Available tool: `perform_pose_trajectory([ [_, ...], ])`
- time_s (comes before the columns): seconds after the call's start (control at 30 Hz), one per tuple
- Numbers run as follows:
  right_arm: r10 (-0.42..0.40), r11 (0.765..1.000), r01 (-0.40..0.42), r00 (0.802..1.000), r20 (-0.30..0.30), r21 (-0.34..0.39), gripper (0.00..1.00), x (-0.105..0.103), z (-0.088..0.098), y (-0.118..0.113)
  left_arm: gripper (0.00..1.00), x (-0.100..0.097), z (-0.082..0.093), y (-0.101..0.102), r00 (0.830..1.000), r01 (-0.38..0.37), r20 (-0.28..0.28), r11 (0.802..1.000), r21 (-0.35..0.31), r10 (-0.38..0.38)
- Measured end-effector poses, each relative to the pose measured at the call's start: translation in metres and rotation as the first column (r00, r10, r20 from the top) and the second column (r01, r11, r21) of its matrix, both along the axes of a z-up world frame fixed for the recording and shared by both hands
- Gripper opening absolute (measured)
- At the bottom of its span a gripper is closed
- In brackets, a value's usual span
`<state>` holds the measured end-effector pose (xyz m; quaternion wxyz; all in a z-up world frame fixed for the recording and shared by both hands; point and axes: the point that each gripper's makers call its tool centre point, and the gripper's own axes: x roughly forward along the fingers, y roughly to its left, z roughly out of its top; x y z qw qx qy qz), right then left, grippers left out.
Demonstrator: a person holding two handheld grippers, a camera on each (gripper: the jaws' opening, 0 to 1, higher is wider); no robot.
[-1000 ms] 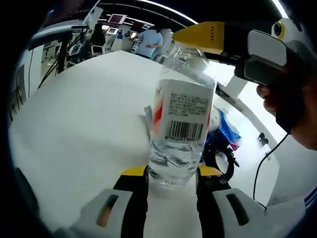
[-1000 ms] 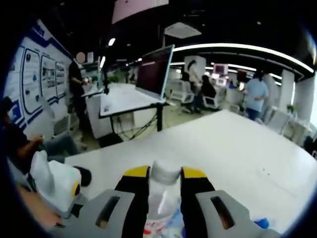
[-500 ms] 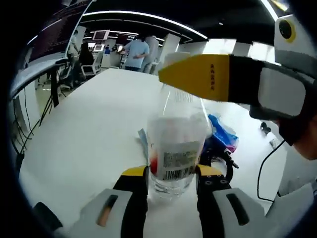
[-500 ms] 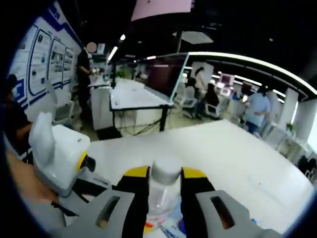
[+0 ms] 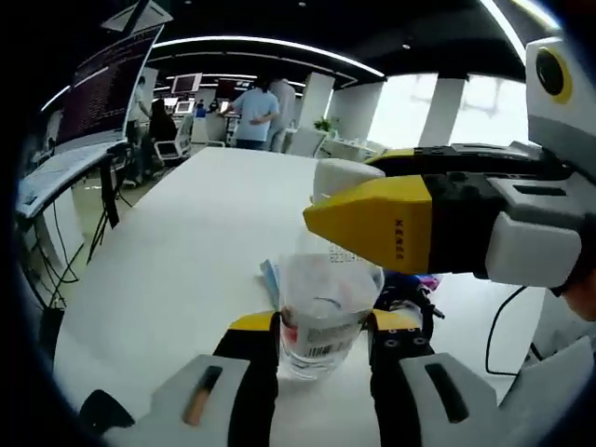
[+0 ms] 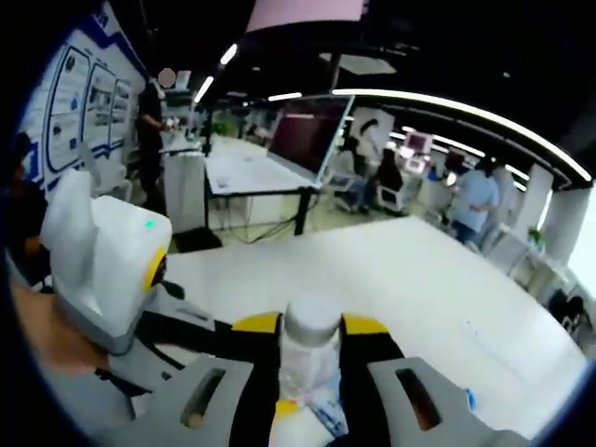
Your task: Arrange the tabletop items into an orderly group along one side of the table until the central work area is clear of visible clutter.
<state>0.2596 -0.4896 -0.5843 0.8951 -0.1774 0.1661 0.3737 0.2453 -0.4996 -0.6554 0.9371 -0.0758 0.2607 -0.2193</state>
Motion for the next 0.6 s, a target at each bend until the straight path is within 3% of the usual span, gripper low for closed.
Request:
perform_pose_trajectory([
  [0.13, -0.010, 1.000, 0.010, 1.000, -0.008, -0.005, 0.20, -0.006, -0.001, -0.004, 0.37, -0.002, 0.004, -0.001, 1.000, -0.002, 0.004, 1.000, -0.012, 0.002],
  [0.37, -0.031, 0.999, 0.030, 0.999, -0.038, -0.011, 0.19, -0.013, -0.003, -0.010, 0.37, -0.008, 0.005, -0.004, 1.000, 0.007, 0.009, 0.999, 0.032, -0.007],
  [0.5, -0.053, 0.999, 0.053, 0.997, -0.062, -0.011, 0.19, -0.012, -0.003, -0.013, 0.37, -0.008, 0.017, -0.006, 0.999, 0.008, 0.043, 0.999, 0.048, -0.010],
  [0.57, -0.048, 0.999, 0.047, 0.995, -0.088, -0.008, 0.19, -0.014, -0.003, -0.011, 0.37, -0.007, 0.019, -0.005, 0.998, 0.021, 0.061, 0.993, 0.116, -0.028],
  [0.6, -0.051, 0.999, 0.051, 0.994, -0.099, -0.009, 0.19, -0.014, -0.004, -0.010, 0.37, -0.008, 0.020, -0.006, 0.998, 0.022, 0.058, 0.993, 0.118, -0.029],
])
